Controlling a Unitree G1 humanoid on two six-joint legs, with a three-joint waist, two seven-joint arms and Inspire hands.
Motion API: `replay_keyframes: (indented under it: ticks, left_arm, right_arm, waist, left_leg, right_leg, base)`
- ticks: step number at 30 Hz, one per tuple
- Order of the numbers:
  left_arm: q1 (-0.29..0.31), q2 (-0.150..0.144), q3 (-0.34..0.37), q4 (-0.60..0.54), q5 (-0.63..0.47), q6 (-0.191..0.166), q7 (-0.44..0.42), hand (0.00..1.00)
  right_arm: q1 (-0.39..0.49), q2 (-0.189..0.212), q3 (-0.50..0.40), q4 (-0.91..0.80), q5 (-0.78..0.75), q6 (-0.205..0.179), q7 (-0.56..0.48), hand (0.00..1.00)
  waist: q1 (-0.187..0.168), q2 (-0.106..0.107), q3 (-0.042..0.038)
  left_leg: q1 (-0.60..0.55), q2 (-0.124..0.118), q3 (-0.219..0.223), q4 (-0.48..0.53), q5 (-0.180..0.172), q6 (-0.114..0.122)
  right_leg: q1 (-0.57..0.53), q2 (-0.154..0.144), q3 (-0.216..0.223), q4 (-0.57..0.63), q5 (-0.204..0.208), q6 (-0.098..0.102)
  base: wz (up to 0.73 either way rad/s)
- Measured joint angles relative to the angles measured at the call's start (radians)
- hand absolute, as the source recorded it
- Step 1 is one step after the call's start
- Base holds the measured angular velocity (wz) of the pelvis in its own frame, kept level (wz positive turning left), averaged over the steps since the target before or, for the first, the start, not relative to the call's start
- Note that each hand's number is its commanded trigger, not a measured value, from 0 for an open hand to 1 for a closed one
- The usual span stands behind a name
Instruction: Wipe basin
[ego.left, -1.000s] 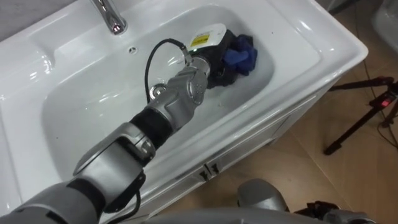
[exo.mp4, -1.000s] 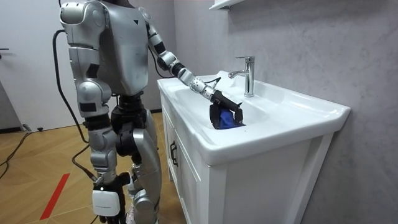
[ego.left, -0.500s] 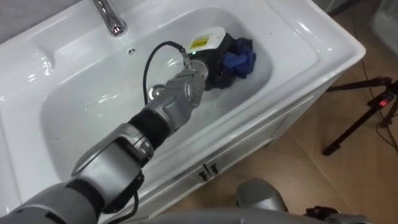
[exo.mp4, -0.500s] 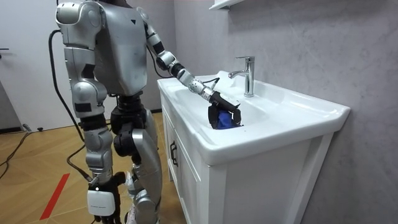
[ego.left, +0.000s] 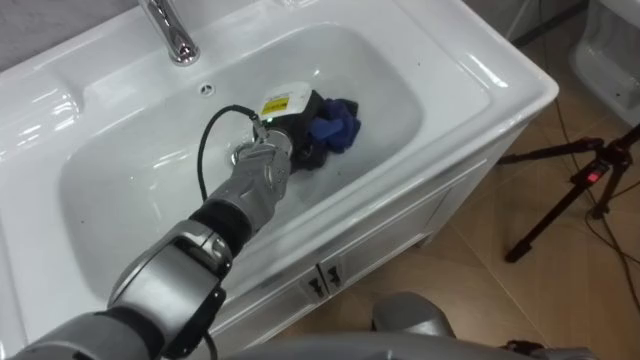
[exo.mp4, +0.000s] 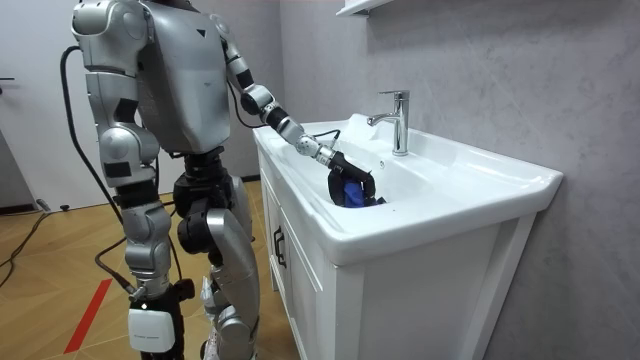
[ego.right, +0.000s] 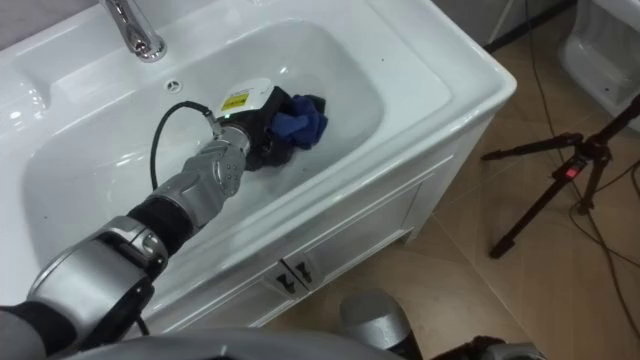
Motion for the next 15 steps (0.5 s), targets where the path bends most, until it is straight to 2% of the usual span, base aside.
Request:
replay_keyframes:
  ticks: [2,4,9,11,15]
  left_arm:
    - [0.026,0.002,0.046,0.002,0.043,-0.003,0.02,1.0]
    - [0.054,0.003,0.072,0.002,0.07,-0.006,0.05,1.0]
    - [0.085,0.023,0.129,0.023,0.127,-0.017,0.103,1.0]
    - [0.105,0.045,0.152,0.027,0.138,-0.02,0.116,1.0]
    - [0.123,0.091,0.152,0.029,0.136,-0.023,0.132,1.0]
  right_arm:
    - [0.007,0.004,-0.024,-0.002,-0.005,0.0,-0.011,0.0]
    - [0.016,0.009,-0.031,-0.009,-0.015,-0.001,-0.023,0.0]
    - [0.018,0.01,-0.072,-0.017,-0.028,-0.004,-0.039,0.0]
    - [0.033,0.01,-0.097,-0.031,-0.028,-0.005,-0.041,0.0]
    - [0.041,0.009,-0.099,-0.037,-0.022,-0.015,-0.043,0.0]
  waist:
    - [0.028,-0.008,-0.0053]
    - [0.038,-0.014,-0.0117]
    - [0.068,-0.014,-0.0163]
    - [0.092,-0.003,-0.0252]
    - [0.102,0.0,-0.0248]
  left_leg:
    - [-0.002,0.009,0.015,0.001,-0.002,-0.004]
    - [-0.001,0.01,0.015,-0.001,-0.001,-0.008]
    - [0.002,0.016,0.016,0.0,0.0,-0.012]
    - [-0.001,0.026,0.017,-0.001,-0.002,-0.017]
    - [0.015,0.031,0.016,-0.002,-0.004,-0.021]
  right_leg:
    - [-0.001,0.005,-0.002,-0.006,0.008,-0.009]
    - [0.002,0.01,-0.001,-0.012,0.01,-0.012]
    - [0.013,0.021,0.004,-0.036,0.023,-0.017]
    - [0.019,0.031,0.004,-0.068,0.039,-0.019]
    - [0.039,0.037,0.006,-0.078,0.041,-0.023]
  base:
    - [-0.17]
    - [-0.08]
    - [-0.03]
    - [-0.04]
    - [-0.01]
